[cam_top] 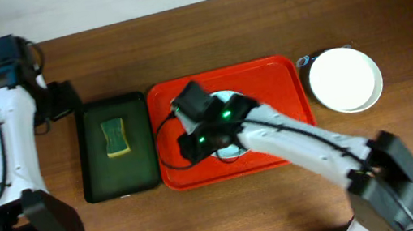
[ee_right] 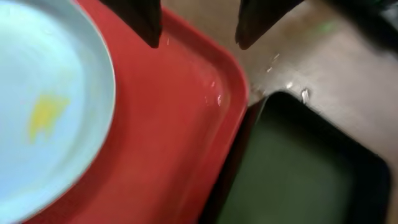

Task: Clean dirty plates on tray and stack at the side
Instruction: 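Reach the right gripper to the sponge on the green tray and grasp it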

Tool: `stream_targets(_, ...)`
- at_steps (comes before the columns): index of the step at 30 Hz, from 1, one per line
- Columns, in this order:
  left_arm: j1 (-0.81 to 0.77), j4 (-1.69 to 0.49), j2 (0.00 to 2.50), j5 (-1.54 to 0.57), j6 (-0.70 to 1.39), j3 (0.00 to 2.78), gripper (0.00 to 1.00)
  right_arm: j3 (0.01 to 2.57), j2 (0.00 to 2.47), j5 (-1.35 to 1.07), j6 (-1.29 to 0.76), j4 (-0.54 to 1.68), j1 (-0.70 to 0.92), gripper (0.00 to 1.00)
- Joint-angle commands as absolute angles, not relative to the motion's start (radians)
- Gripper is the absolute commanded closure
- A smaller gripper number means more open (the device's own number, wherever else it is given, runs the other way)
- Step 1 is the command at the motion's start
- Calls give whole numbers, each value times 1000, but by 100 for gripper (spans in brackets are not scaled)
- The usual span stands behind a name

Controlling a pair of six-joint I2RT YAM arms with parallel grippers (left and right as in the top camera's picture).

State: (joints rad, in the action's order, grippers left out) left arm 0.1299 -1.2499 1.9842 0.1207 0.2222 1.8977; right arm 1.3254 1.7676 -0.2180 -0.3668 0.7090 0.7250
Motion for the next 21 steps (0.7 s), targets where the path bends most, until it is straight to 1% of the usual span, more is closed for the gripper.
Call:
stream_targets(1, 214, -1270, 1963, 135, 239, 1909, 1, 1325, 1794, -139, -375, 664, 746, 58)
stream_targets(3, 230, -1270, 1963, 135, 239, 1909, 1, 1325, 1795, -111, -376, 654, 746, 60)
stream_targets(4, 230, -1270, 1963, 135, 239, 1909, 1, 1325, 1799, -111, -387, 652, 746, 73)
stream_targets(5, 230, -1270, 1963, 136, 239, 1909, 1, 1325, 1807, -112, -410, 649, 746, 91)
stream_targets(6, 230, -1270, 1963, 136, 239, 1909, 1, 1325, 1819, -112, -433, 650, 747, 96)
stream_targets(7, 230, -1270, 1963, 136, 239, 1909, 1, 1324, 1845, -112, -462, 650, 753, 96)
stream_targets(10, 230, -1270, 1963, 136, 239, 1909, 1, 1324, 1908, -130, -461, 646, 788, 96)
stream_targets(15, 230, -1270, 1963, 136, 239, 1909, 1, 1323, 1932, -129, -461, 631, 833, 96)
stream_targets(21, 230, -1269, 1963, 136, 239, 1909, 1, 1320, 1998, -123, -461, 545, 893, 96)
